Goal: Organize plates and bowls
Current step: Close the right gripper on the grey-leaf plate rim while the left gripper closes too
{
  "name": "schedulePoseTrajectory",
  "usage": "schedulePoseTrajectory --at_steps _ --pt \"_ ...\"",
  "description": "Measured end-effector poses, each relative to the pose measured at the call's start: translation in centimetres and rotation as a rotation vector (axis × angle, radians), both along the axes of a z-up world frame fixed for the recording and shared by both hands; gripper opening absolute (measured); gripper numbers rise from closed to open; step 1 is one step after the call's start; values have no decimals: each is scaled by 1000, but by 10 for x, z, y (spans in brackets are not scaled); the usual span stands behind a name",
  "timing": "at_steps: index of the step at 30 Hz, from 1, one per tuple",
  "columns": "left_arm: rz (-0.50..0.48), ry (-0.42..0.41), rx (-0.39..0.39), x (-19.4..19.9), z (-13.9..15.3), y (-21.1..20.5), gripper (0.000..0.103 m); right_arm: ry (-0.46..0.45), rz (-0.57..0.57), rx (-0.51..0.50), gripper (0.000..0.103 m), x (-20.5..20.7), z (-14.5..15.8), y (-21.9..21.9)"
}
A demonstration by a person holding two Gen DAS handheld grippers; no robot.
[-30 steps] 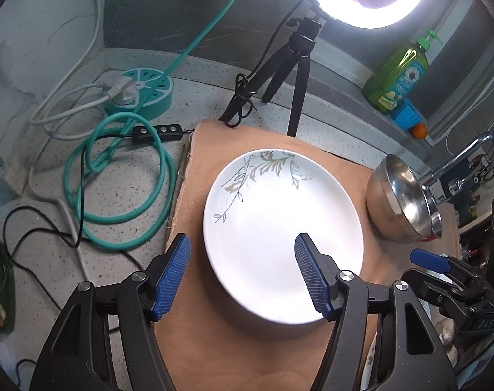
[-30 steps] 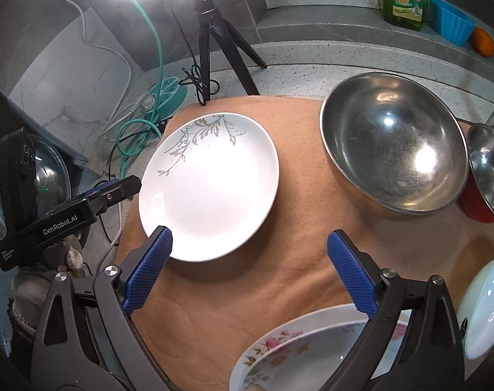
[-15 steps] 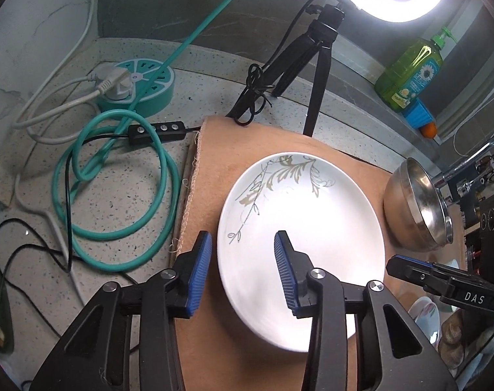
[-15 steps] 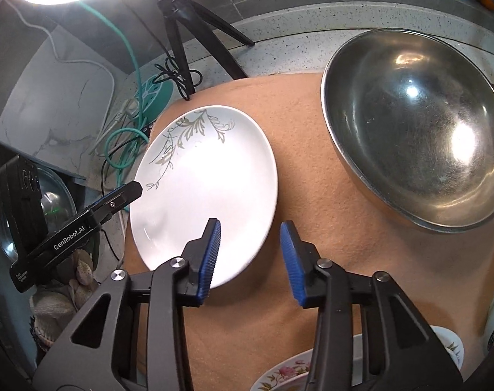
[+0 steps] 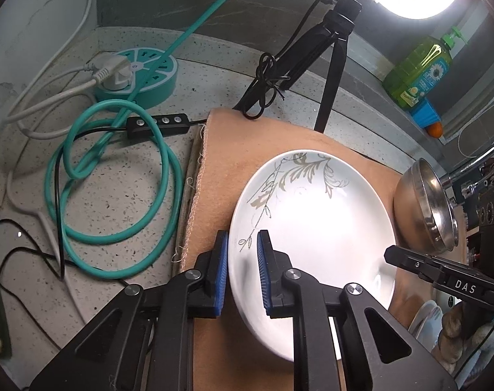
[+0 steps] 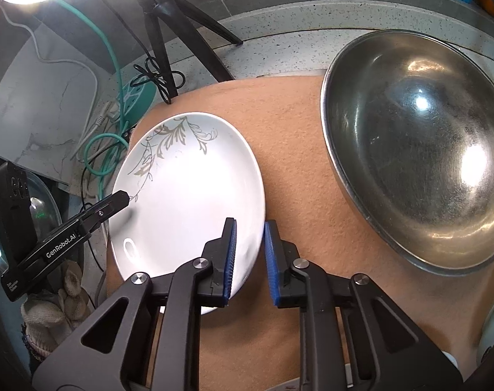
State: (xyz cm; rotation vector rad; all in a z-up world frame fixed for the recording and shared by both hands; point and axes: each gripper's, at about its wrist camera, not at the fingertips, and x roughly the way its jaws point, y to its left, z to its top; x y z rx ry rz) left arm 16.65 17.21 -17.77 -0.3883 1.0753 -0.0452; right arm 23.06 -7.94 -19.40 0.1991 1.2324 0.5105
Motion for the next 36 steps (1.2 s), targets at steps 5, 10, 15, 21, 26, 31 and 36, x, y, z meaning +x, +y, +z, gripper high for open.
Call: schedulePoseTrajectory --at_steps 5,10,15,21,26,31,36 --pt "-3 4 3 2 -2 1 12 10 -2 0 13 3 -4 1" --pt "-4 5 6 3 -2 1 11 24 -6 0 9 6 -9 3" --pt "9 8 -8 2 -2 1 11 28 -9 1 9 6 -8 2" --pt "17 9 -15 -5 0 1 11 36 0 3 9 -1 -6 0" --pt "19 2 -16 -14 7 -2 11 37 4 9 9 -10 -1 -2" --pt "16 -19 -18 -25 19 -5 11 21 13 16 9 -20 10 -6" --pt "8 -51 -18 -37 37 -12 11 8 14 32 9 -32 21 -16"
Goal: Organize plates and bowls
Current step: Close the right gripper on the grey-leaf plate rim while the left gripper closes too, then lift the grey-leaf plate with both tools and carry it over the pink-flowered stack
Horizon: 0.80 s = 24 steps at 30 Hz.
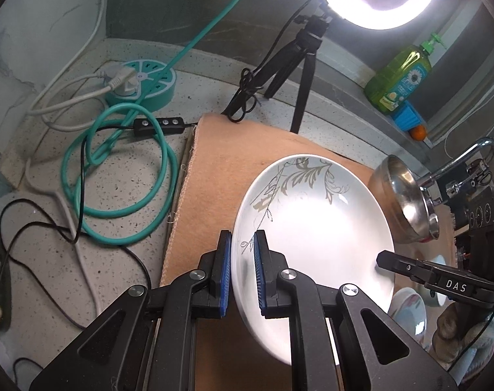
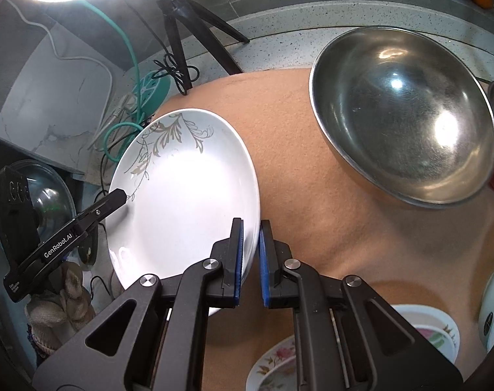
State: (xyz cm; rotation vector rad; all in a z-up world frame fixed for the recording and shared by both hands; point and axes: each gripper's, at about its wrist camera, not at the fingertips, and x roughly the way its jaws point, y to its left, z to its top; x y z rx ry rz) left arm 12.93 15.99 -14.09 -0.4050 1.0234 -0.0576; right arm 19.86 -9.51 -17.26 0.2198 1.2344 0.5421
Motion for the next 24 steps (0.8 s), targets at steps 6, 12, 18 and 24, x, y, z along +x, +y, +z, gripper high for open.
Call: schedulePoseTrajectory --at_steps 6,12,18,24 --pt "-23 -35 4 -16 20 -13 11 -17 1 15 9 -19 14 -17" --pt "-50 -55 7 -27 33 -33 11 -34 -19 26 9 -37 25 -39" --pt "-81 -66 4 -43 40 -57 11 -42 -39 28 9 -55 31 -64" --pt "-129 -57 -8 -53 39 -84 11 -42 -63 22 9 -77 31 -96"
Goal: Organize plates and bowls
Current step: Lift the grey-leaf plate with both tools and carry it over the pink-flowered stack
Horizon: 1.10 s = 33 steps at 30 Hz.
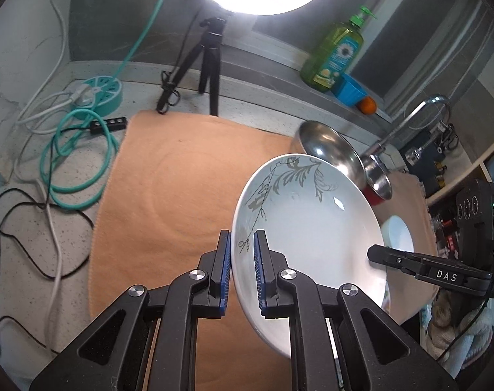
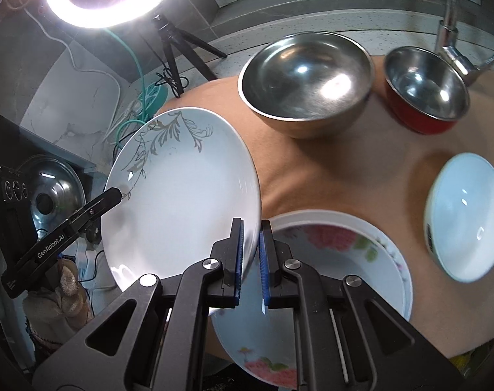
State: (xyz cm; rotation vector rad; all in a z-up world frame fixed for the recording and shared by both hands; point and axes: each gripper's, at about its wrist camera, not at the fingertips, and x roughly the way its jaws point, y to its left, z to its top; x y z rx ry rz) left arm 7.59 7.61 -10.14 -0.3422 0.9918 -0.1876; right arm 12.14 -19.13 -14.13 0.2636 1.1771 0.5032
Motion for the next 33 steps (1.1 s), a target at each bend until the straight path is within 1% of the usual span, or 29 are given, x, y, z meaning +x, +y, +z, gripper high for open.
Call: schedulePoseTrajectory --at_steps 10,17,26,33 --pt "-79 37 -7 -16 -9 -46 11 17 -56 -25 9 -26 -8 -53" --pt "-122 75 -6 -27 -18 -72 11 40 -77 -49 9 -38 -18 -78" --pt "-161 113 3 -35 -31 -95 11 67 -91 -78 9 -48 -32 -97" --pt "-178 124 16 -37 -34 -100 11 84 -93 -94 9 -53 -40 -103"
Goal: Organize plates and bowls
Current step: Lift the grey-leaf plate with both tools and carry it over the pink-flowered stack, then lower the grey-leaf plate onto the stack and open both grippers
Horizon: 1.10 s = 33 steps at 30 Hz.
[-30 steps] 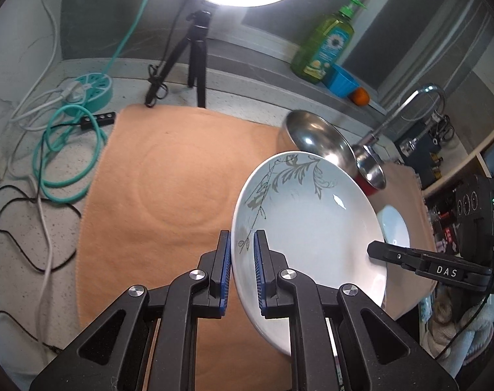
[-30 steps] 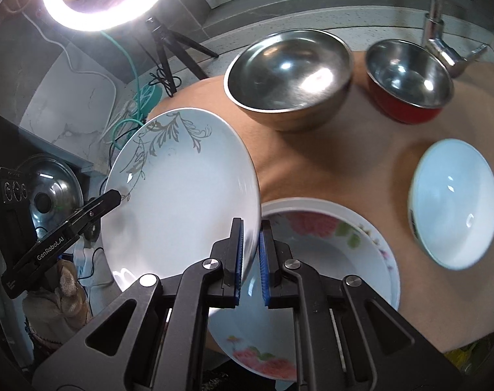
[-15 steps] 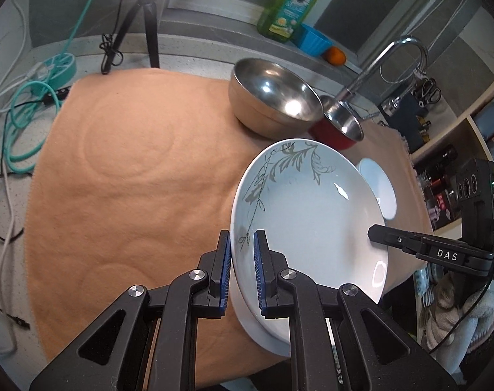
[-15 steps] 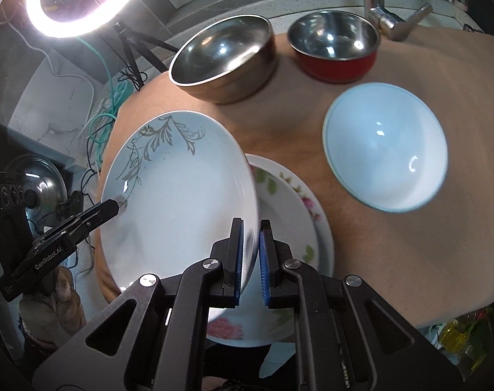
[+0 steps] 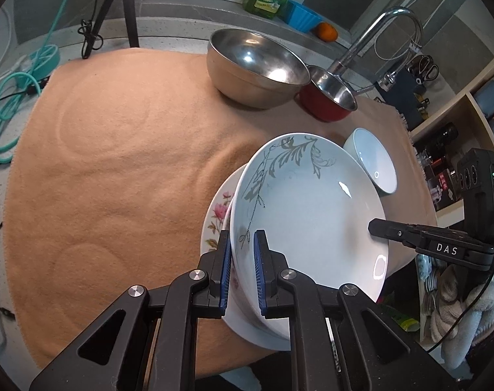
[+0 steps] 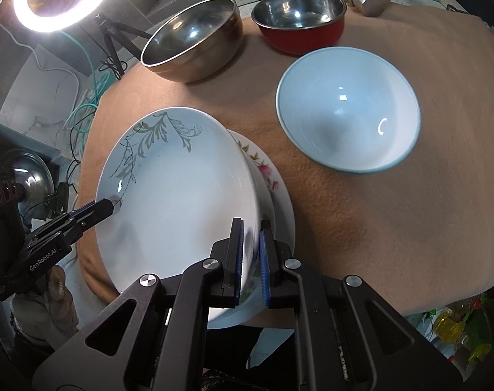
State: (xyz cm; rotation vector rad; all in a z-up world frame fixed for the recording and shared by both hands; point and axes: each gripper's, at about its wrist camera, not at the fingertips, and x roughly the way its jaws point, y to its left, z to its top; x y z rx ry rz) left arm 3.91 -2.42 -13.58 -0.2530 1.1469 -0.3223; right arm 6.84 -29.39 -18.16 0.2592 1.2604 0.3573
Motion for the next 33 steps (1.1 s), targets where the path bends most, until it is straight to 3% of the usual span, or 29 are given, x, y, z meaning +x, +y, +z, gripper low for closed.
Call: schedulePoseTrajectory --at_steps 33 --pt "-13 23 31 -5 -9 -8 11 -30 60 -120 9 -7 -5 8"
